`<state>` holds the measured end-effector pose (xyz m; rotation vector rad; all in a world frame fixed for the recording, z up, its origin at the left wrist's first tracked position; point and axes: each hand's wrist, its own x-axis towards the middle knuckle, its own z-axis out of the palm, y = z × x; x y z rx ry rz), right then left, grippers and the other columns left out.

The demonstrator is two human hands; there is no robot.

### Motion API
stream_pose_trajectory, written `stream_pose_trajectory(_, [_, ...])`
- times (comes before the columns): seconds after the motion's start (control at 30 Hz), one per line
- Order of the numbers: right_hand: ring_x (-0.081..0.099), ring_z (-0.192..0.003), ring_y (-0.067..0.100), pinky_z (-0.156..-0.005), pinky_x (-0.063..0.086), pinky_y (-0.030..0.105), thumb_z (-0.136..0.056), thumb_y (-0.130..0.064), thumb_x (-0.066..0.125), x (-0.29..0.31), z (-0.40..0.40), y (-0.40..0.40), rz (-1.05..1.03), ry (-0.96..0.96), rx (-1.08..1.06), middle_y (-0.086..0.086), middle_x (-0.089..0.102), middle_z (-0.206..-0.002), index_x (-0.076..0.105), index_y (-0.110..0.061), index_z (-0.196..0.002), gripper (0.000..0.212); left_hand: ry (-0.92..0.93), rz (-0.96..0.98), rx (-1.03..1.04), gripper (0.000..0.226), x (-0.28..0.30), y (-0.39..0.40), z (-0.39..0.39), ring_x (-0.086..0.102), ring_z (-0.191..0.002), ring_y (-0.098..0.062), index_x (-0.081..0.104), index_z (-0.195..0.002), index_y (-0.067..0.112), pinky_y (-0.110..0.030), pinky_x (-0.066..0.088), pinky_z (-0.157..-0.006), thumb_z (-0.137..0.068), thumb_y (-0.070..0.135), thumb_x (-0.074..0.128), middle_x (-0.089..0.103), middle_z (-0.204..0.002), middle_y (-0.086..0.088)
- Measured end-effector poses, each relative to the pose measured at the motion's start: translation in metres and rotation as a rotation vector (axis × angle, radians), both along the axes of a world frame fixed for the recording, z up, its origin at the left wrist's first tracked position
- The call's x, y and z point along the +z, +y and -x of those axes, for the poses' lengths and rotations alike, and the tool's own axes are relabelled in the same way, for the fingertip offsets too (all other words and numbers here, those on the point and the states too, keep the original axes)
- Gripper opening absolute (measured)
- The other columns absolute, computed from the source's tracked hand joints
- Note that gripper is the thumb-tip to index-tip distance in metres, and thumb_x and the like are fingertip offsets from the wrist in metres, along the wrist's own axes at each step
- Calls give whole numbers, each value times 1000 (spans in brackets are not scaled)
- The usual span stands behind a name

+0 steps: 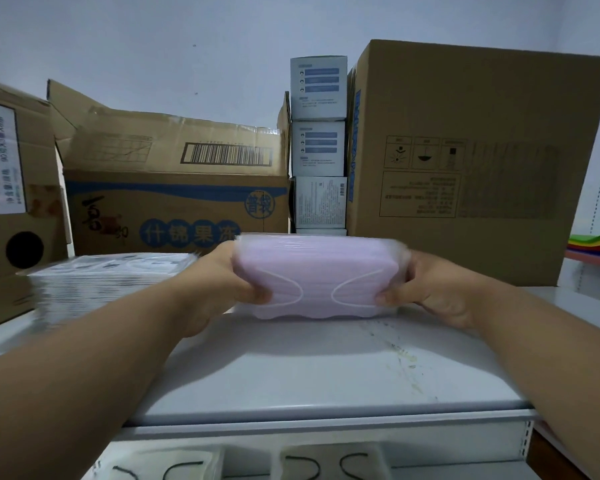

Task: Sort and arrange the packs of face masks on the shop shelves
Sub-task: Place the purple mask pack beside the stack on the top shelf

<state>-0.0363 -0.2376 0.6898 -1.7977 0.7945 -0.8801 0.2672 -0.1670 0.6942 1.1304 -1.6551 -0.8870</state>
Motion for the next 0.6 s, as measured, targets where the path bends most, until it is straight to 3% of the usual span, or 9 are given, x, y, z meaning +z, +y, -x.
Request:
stream_pose_trajectory(0.1, [63,-119,28,-104,49,39,-72,10,76,1,2,3,-22,19,87,13,67,-127,60,-19,-133,68,-3,-77,45,51,-2,-1,-2,69,-106,-32,70,-112,19,-43,52,-89,-72,-13,74,74,-110,-16])
stream_pose_trajectory(0.17, [65,-116,27,-103,49,39,-75,4,76,2,2,4,-40,2,27,13,69,-123,62,-14,-129,59,21,-152,94,44,-4,-1,-2,66,-108,-39,71,-109,18,-41,47,-84,-67,4,78,73,-110,-18])
stream_pose_trajectory(0.27, [66,-113,29,-101,49,40,-74,-7,74,0,-1,3,-53,-17,-101,14,71,-118,64,-6,-123,49,94,-136,144,21,-4,-2,0,66,-99,-35,71,-104,7,-40,48,-88,-84,1,73,71,-112,-23])
stream_pose_trajectory(0.33, [67,-109,35,-101,51,45,-78,-12,73,3,-7,4,-63,-64,-189,17,71,-116,65,-2,-120,44,148,-101,176,25,-2,-4,2,65,-98,-33,68,-109,0,-46,49,-97,-86,7,74,69,-114,-26])
stream_pose_trajectory(0.37, [69,-102,35,-96,55,44,-81,-13,72,6,-9,4,-84,-111,-238,19,72,-113,65,1,-119,41,177,-98,195,38,0,-5,3,66,-99,-34,66,-112,-1,-46,49,-99,-81,15,81,69,-114,-26])
stream_pose_trajectory(0.43, [69,-79,30,-70,62,37,-84,-13,72,11,-14,3,-140,-180,-320,20,71,-102,64,5,-114,36,208,-128,271,53,2,-8,4,69,-97,-31,64,-112,0,-40,57,-88,-73,27,87,72,-109,-21])
stream_pose_trajectory(0.53, [57,-60,24,-50,48,28,-84,-15,74,13,-22,3,-204,-41,-416,18,63,-83,62,-3,-105,27,185,-219,341,31,2,-12,11,65,-89,-22,65,-103,6,-32,59,-65,-82,22,81,65,-101,-9])
stream_pose_trajectory(0.6, [54,-52,23,-44,39,24,-87,-16,73,12,-26,2,-233,92,-455,16,59,-74,61,-5,-93,17,126,-259,387,38,0,-14,16,62,-100,-24,58,-110,8,-33,58,-63,-83,19,82,59,-109,-6])
